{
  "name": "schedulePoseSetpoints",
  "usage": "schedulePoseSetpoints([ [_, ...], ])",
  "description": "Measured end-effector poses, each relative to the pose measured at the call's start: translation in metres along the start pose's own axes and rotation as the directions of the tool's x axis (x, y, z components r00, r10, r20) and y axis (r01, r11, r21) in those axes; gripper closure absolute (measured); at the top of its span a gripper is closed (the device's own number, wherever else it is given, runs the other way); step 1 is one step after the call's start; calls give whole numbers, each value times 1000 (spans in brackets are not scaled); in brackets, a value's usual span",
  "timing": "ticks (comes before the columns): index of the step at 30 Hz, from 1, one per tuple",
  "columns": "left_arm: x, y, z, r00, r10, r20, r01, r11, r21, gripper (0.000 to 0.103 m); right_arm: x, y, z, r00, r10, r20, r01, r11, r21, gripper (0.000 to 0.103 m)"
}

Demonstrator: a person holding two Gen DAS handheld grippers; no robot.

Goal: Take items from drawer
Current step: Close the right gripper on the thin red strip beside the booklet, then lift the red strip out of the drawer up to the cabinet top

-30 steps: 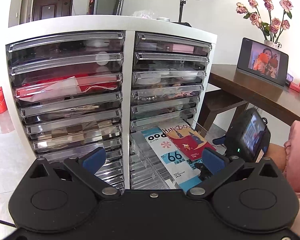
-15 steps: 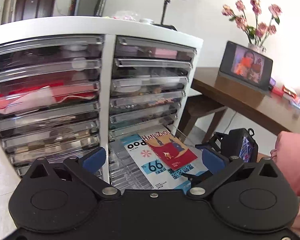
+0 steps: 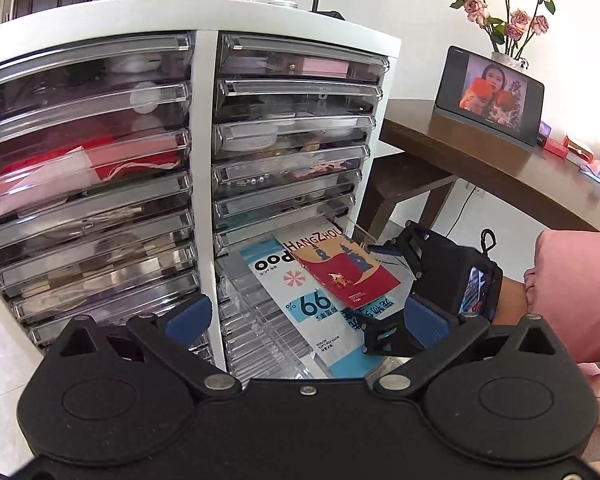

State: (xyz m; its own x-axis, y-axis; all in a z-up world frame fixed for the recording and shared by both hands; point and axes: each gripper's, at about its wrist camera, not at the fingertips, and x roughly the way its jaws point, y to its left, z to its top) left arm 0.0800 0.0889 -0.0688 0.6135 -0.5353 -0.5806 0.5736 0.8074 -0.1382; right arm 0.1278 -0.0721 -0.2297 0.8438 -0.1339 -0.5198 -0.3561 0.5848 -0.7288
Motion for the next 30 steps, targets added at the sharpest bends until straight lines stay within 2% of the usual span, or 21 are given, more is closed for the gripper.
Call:
schedulePoseSetpoints([
  [4,0,0,0,1000,-1,-4,1,1000,1,0,6,5,3,998,-63,11,63,995,-73,22],
  [9,0,1,0,1000,-3,-7,3,1000,-2,0,17,12,6,995,-98,24,101,973,-206,25],
  [10,1,1,0,1000,-3,-8,3,1000,-3,0,19,14,6,995,-102,15,103,969,-226,31],
  [12,1,1,-1,1000,-1,-11,1,1000,-6,0,22,16,7,995,-98,-31,88,966,-244,53],
  [13,1,1,-1,1000,-2,-12,2,1000,-7,0,26,16,6,994,-88,-63,71,969,-239,76],
  [14,1,1,-2,1000,-2,-12,2,1000,-7,0,29,15,5,992,-78,-95,54,971,-233,93],
  [15,1,1,-2,1000,-1,-12,1,1000,-7,0,30,14,4,991,-73,-111,46,972,-231,99],
  [17,0,0,-2,1000,2,-12,-2,1000,-7,0,23,13,1,993,-78,-91,55,970,-238,102],
  [30,-22,-4,3,999,-3,53,5,999,-38,0,-76,-18,-8,997,-67,45,76,971,-228,102],
])
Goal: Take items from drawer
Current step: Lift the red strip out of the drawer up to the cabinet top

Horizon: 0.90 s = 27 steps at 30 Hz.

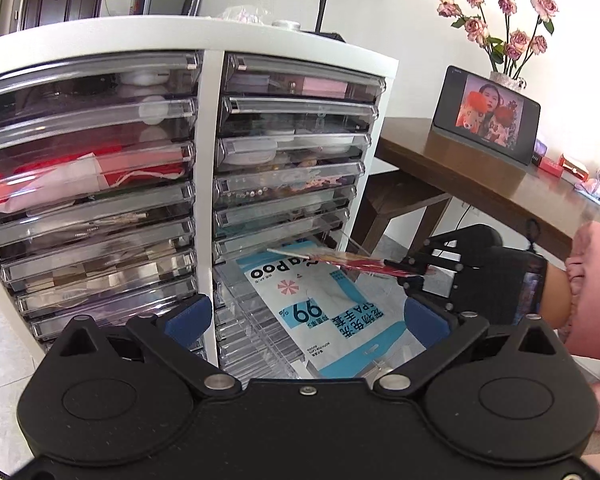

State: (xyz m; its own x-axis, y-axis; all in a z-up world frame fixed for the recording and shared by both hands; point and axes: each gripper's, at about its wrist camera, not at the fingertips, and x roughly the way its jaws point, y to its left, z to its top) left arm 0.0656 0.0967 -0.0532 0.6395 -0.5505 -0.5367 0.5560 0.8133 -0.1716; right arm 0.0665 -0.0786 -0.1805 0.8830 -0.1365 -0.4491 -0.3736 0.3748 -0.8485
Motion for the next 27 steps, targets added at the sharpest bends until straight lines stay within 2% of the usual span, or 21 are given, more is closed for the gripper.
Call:
schedulePoseSetpoints([
  [7,-17,-4,13,999,6,50,-6,1000,-6,0,-30,-25,5,997,-57,55,59,997,-48,102],
  [14,-33,-16,21,997,7,74,-6,1000,-12,0,-85,-42,4,988,-72,134,88,989,-116,102],
  [19,-41,-26,24,997,-22,80,23,1000,-10,0,-126,-53,1,980,-127,155,150,978,-142,102],
  [22,-44,-22,27,996,-59,67,63,996,-59,0,-149,-69,0,970,-177,168,200,971,-128,102],
  [27,-58,-17,32,993,-19,118,27,997,-72,0,-171,-110,14,938,-280,202,305,947,-102,102],
])
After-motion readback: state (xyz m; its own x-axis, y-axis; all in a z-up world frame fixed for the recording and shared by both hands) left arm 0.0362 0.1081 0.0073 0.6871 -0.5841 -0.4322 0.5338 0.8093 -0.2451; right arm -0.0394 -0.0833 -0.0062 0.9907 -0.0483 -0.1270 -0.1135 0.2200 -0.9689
